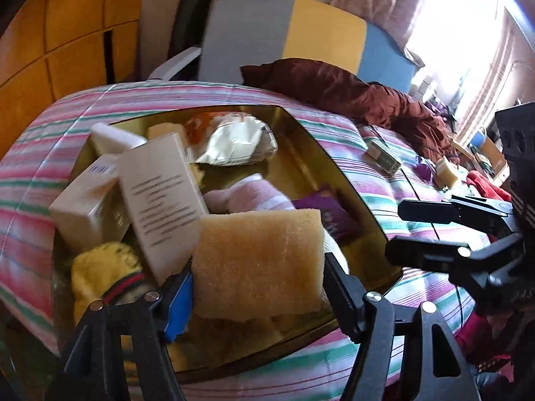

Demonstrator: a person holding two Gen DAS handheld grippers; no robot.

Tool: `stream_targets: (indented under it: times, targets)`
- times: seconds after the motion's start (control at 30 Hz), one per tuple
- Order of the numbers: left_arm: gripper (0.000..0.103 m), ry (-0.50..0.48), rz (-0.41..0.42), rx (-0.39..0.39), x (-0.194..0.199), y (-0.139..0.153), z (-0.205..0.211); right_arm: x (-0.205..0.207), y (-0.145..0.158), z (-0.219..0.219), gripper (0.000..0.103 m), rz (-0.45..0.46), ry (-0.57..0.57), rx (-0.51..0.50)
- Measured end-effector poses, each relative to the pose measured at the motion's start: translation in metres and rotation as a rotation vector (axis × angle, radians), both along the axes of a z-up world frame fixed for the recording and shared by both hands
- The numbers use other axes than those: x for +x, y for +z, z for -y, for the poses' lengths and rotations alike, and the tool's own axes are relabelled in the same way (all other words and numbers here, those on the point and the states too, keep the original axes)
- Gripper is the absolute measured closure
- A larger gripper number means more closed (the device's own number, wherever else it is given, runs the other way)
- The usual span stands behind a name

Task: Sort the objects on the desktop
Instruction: 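Carry the candy packet and sponge to the gold tray and open both tools, then move both tools back to the loose items on the bed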

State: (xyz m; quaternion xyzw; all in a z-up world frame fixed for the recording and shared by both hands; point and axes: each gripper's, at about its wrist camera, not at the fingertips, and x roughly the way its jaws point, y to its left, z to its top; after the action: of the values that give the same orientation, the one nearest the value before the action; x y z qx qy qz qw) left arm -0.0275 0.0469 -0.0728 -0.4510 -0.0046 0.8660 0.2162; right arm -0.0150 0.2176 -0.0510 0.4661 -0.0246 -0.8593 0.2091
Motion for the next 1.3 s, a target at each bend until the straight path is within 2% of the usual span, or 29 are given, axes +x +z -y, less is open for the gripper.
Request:
stream_targets:
  times: [0.1,0.17,0.4,0.73,0.87,1.07,1.3]
  targets:
    - [0.027,0.012,0.014,0.008,-0.001,0.002,0.000,0.006,0.002,-0.006,0.033,-0.007,-0.019,0.005]
    - [0.021,0.026,-0.003,-0.017,0.001,0.006,0.002,0.009,0.004,-0.009,0.032,-0.012,-0.031,0.007]
    - [0.020,0.100,-0.041,-0.042,0.009,0.016,0.024,0.015,0.003,-0.014,0.021,-0.010,-0.053,0.002]
    - [0.020,0.184,-0.113,-0.082,0.017,0.039,0.038,0.023,-0.004,-0.014,0.017,0.001,-0.071,0.002]
    - [0.020,0.184,-0.146,-0.104,0.023,0.047,0.034,0.027,-0.002,-0.016,0.009,-0.014,-0.091,0.003]
    - [0.020,0.179,-0.190,-0.128,0.030,0.058,0.028,0.032,-0.001,-0.014,0.006,-0.034,-0.105,0.033]
    - [0.020,0.181,-0.195,-0.136,0.031,0.062,0.024,0.033,0.002,-0.015,0.002,-0.057,-0.108,0.053]
